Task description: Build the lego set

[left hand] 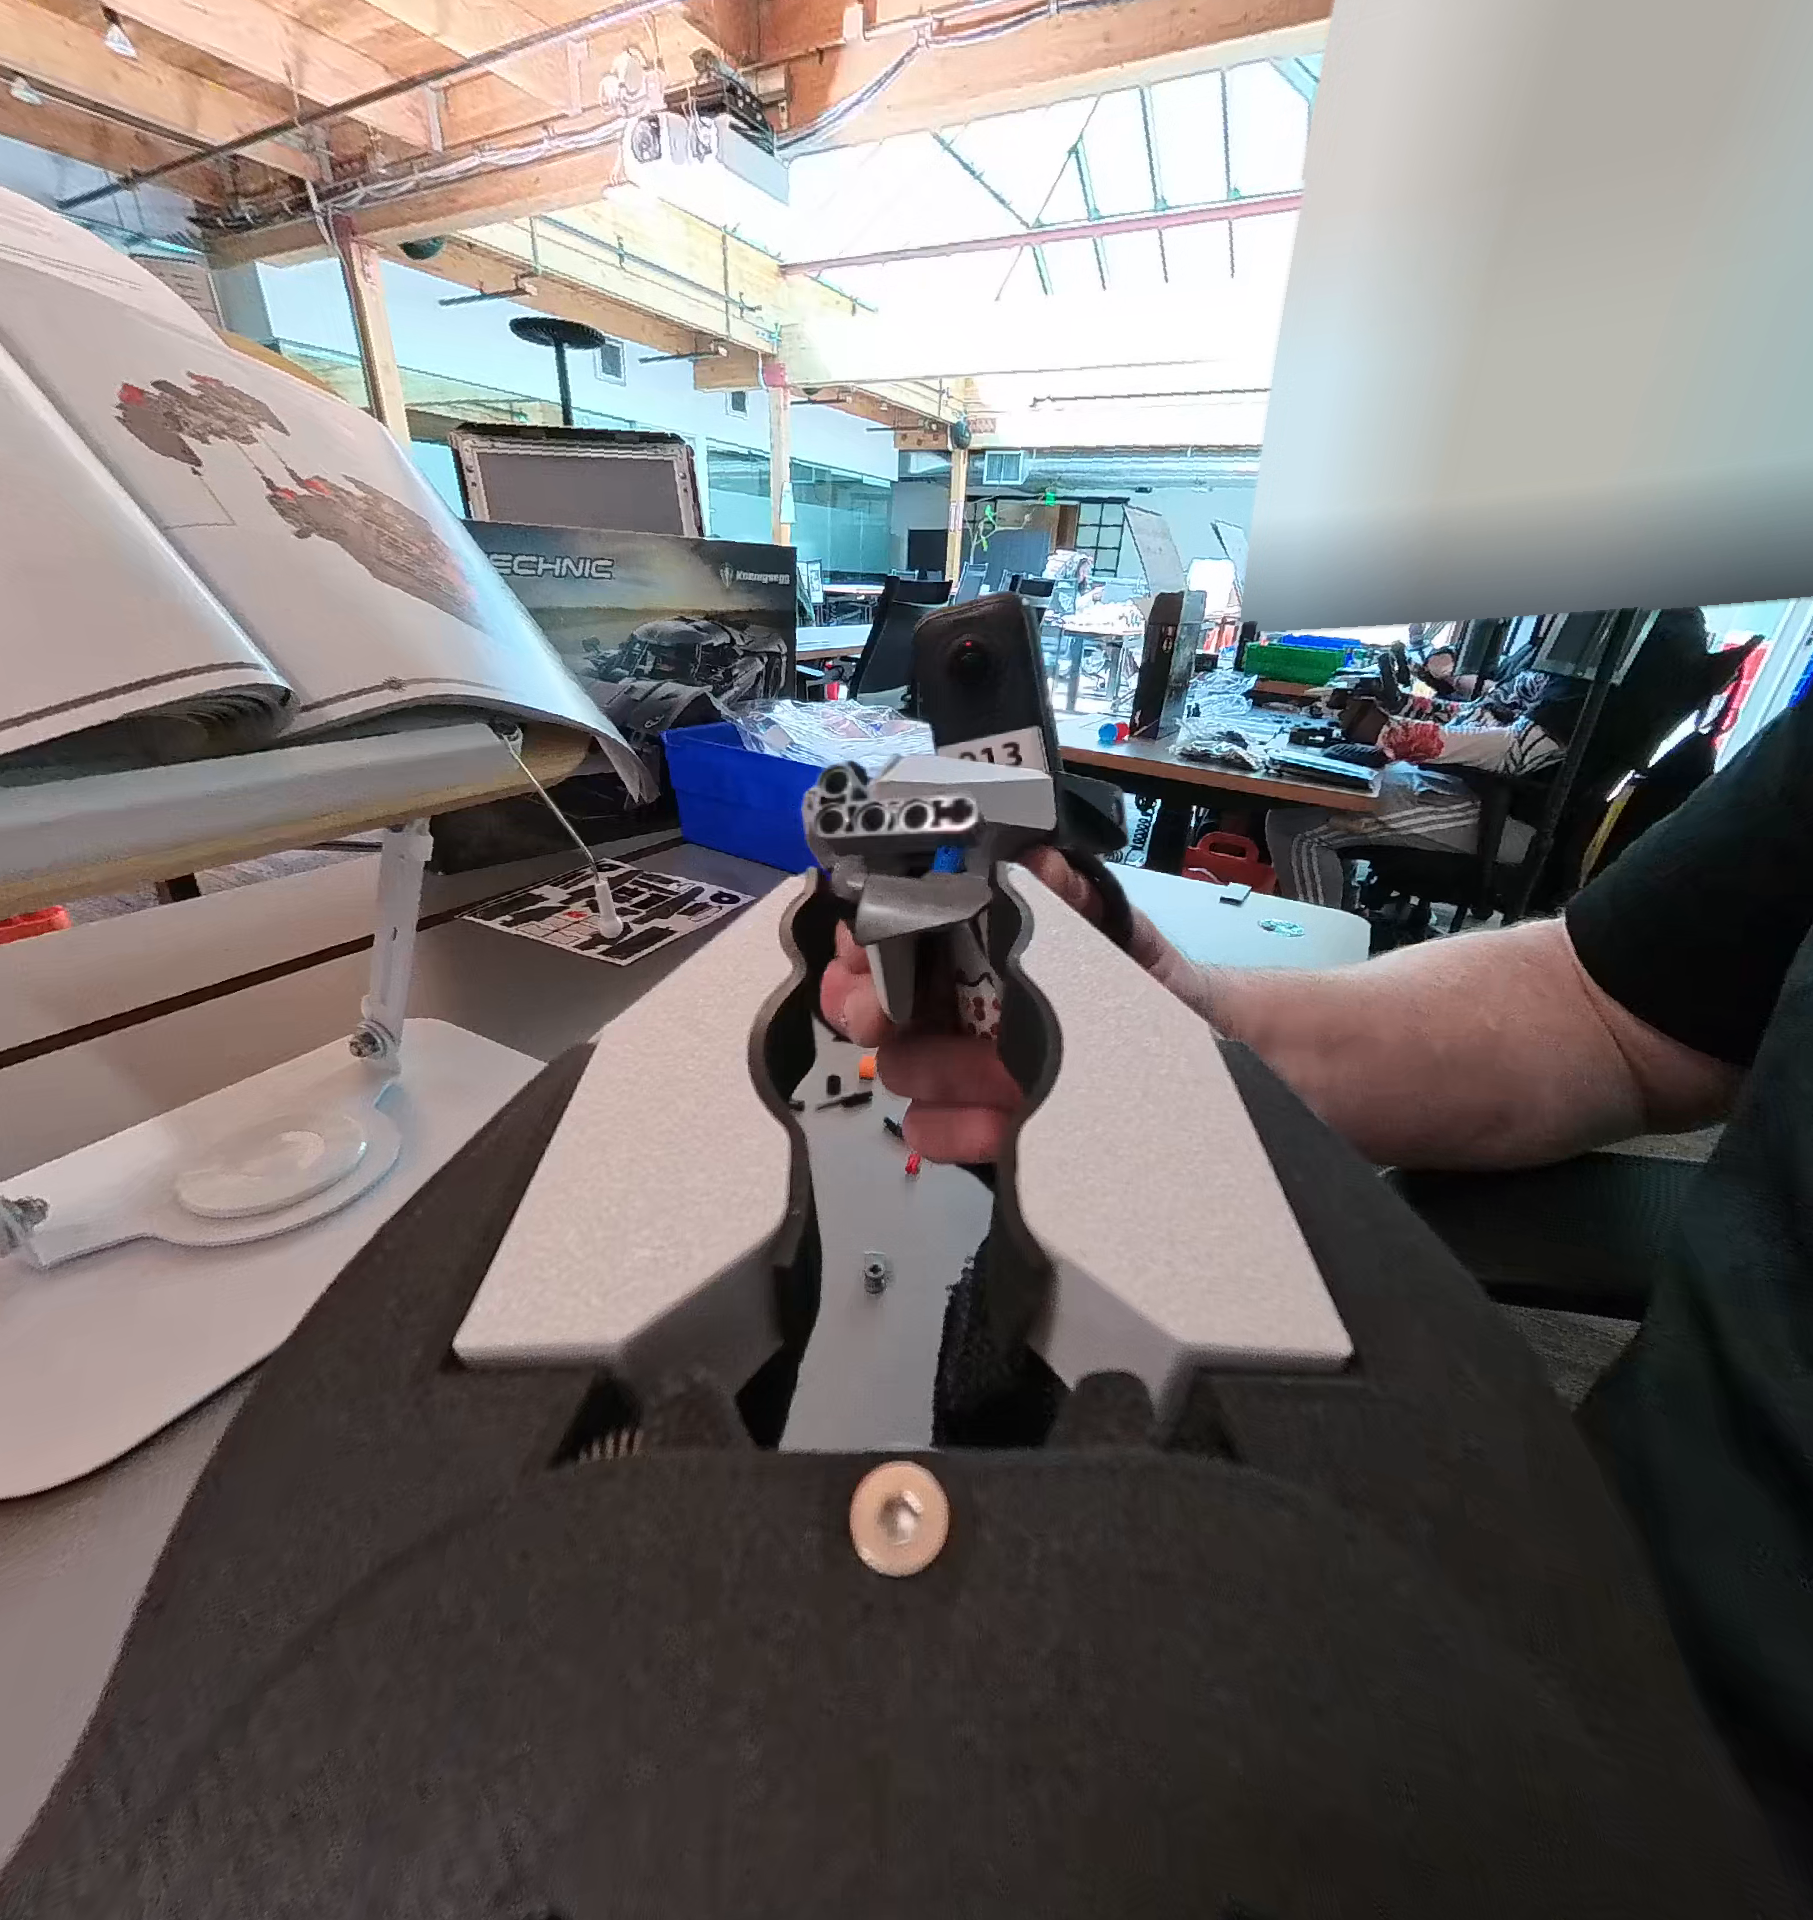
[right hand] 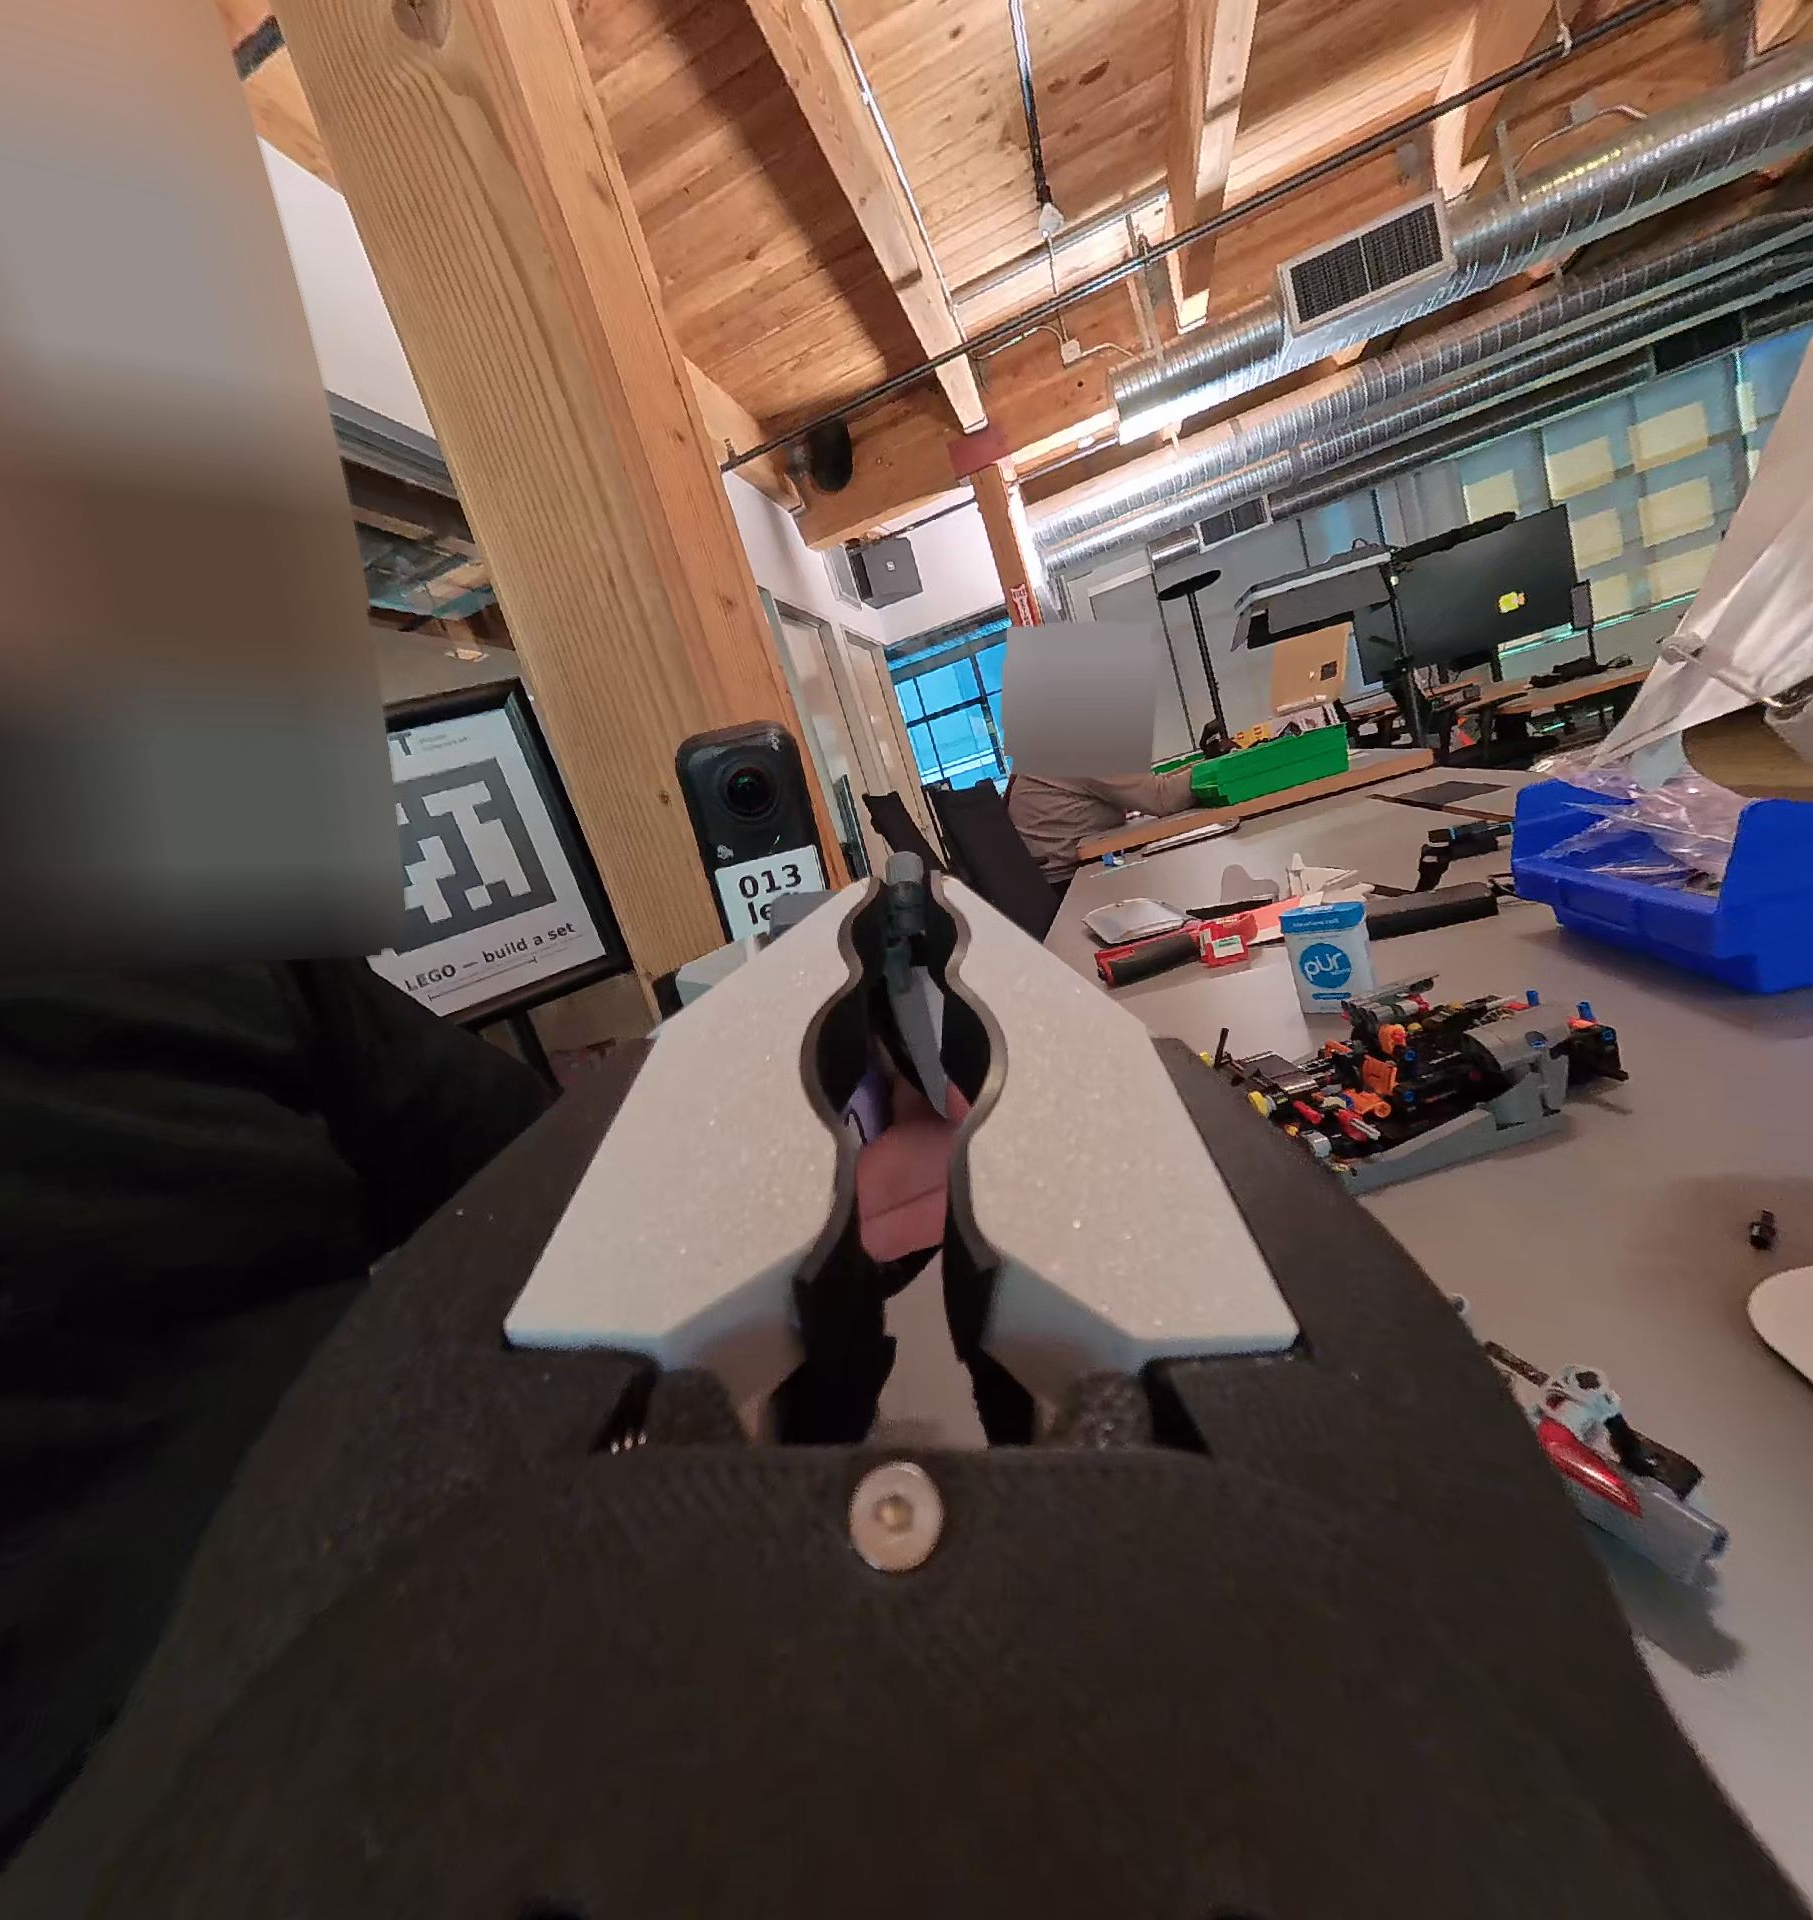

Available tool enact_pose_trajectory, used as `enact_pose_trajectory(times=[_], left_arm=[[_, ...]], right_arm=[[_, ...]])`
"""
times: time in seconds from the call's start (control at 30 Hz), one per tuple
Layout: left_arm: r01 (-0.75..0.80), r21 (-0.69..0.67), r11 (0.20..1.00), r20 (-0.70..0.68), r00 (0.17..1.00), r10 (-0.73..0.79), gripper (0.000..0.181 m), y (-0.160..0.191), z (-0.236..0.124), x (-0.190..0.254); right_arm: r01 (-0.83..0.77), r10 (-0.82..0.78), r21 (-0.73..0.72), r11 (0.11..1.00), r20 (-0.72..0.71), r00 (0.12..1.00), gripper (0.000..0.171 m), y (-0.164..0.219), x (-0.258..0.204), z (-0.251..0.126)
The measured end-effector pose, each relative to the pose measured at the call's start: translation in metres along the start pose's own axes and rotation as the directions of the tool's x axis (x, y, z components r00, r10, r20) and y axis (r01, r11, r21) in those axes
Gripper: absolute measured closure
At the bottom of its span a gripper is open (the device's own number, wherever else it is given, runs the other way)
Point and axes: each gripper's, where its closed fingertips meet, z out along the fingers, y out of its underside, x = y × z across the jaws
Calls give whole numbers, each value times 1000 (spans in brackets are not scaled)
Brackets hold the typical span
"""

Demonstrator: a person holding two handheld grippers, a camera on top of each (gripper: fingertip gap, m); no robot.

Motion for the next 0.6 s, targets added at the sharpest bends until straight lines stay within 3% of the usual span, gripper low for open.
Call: enact_pose_trajectory(times=[0.6], left_arm=[[104,67,992,-45,994,-101,153,-6,5,-3]], right_arm=[[14,-13,35,999,-11,1000,167,-7,-2,4]])
